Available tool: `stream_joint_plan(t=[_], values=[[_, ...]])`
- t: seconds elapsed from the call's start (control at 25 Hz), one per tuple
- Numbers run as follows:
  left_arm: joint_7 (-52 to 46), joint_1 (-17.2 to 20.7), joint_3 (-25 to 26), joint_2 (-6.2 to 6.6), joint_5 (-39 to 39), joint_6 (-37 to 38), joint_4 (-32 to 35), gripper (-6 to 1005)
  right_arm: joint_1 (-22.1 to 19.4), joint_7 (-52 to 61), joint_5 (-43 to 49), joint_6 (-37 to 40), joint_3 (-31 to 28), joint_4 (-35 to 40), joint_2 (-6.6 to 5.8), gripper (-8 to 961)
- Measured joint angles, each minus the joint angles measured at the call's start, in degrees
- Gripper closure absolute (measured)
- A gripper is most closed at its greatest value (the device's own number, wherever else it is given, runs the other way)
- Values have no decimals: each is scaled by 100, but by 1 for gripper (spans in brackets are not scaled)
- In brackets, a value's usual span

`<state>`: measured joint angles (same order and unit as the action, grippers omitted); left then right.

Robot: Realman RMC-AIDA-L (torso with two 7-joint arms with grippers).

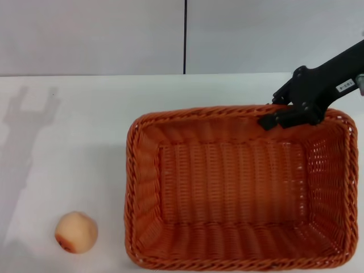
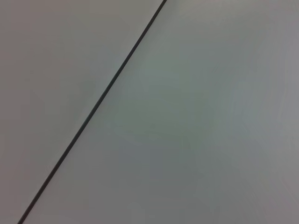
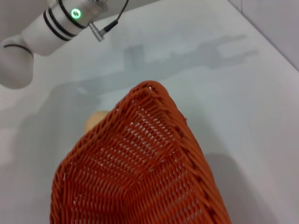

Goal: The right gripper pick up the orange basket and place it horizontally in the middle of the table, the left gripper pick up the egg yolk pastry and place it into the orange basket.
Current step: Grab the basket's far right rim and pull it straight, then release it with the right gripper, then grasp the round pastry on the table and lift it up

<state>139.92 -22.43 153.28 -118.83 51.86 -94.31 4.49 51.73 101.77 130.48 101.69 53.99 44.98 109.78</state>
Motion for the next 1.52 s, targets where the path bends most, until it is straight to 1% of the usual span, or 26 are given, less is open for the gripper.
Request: stream_joint_plan(t=[0.12, 0.32, 0.48, 0.52, 0.56, 0.64, 0.68, 0.72, 0.76, 0.84, 0.88, 0.92, 0.96, 1.0, 1.04, 1.08, 1.2, 1.24, 1.28, 1.32, 1.36, 1.4, 1.44, 1.48, 1.52], values=[[0, -22, 0, 0, 0, 40, 0, 242, 44, -6, 89, -49, 48, -34, 36, 734], [0, -48, 0, 0, 0, 82, -1, 243, 90, -80, 196, -212, 50, -24, 148, 728], [0, -97, 0, 0, 7, 133, -1, 244, 93, -88, 199, -367, 50, 11, 183, 724], [0, -99, 0, 0, 7, 136, -1, 244, 93, -84, 200, -514, 32, 13, 186, 723], [0, -103, 0, 0, 8, 141, 0, 244, 93, -84, 200, -514, 32, 13, 186, 682], [0, -107, 0, 0, 10, 143, -3, 245, 67, -70, 143, -825, -104, 57, 185, 599], [0, -109, 0, 0, 9, 143, -8, 245, 67, -70, 143, -825, -104, 57, 185, 557], [0, -112, 0, 0, 10, 143, -18, 245, 0, -93, 21, -1071, -309, 126, 191, 516], [0, -112, 0, 0, 10, 143, -18, 245, 0, -93, 21, -1071, -309, 126, 191, 472], [0, -112, -2, 0, 9, 143, -25, 246, -103, -180, -184, -1277, -528, 205, 207, 384], [0, -110, -6, 1, 10, 143, -33, 246, -181, -247, -344, -1367, -637, 254, 219, 385], [0, -88, -19, 5, 9, 141, -42, 246, -443, -430, -829, -1503, -868, 378, 263, 387], [0, -88, -19, 5, 9, 141, -42, 246, -443, -430, -829, -1503, -868, 378, 263, 388], [0, -71, -22, 8, 8, 136, -47, 247, -587, -515, -1054, -1554, -976, 424, 290, 390], [-5, -36, -25, 15, 8, 122, -58, 247, -945, -762, -1750, -1645, -1234, 479, 359, 391], [-5, -36, -25, 15, 8, 122, -58, 247, -945, -762, -1750, -1645, -1234, 479, 359, 391], [-36, 28, -70, 32, 35, 96, -117, 248, -1513, -1230, -2897, -1675, -1501, 428, 445, 391], [-105, 107, -307, 46, 137, 69, -374, 248, -1923, -1776, -3694, -1686, -1556, 260, 559, 391], [-105, 107, -307, 46, 137, 69, -374, 248, -1923, -1776, -3694, -1686, -1556, 260, 559, 391], [-160, 158, -487, 52, 193, 54, -562, 248, -2283, -2362, -4368, -1690, -1577, 3, 674, 391], [-245, 230, -717, 58, 259, 33, -802, 249, -2283, -2362, -4368, -1690, -1577, 3, 674, 391], [-308, 277, -855, 65, 271, 10, -984, 249, -2450, -2621, -4686, -1682, -1582, -160, 727, 390], [-515, 431, -1200, 89, 282, -41, -1448, 249, -2706, -2929, -5197, -1654, -1592, -525, 791, 390], [-515, 431, -1200, 89, 282, -41, -1448, 249, -2706, -2929, -5197, -1654, -1592, -525, 791, 390], [-800, 616, -1677, 173, 296, -72, -1979, 249, -2820, -3032, -5438, -1632, -1601, -754, 809, 390]])
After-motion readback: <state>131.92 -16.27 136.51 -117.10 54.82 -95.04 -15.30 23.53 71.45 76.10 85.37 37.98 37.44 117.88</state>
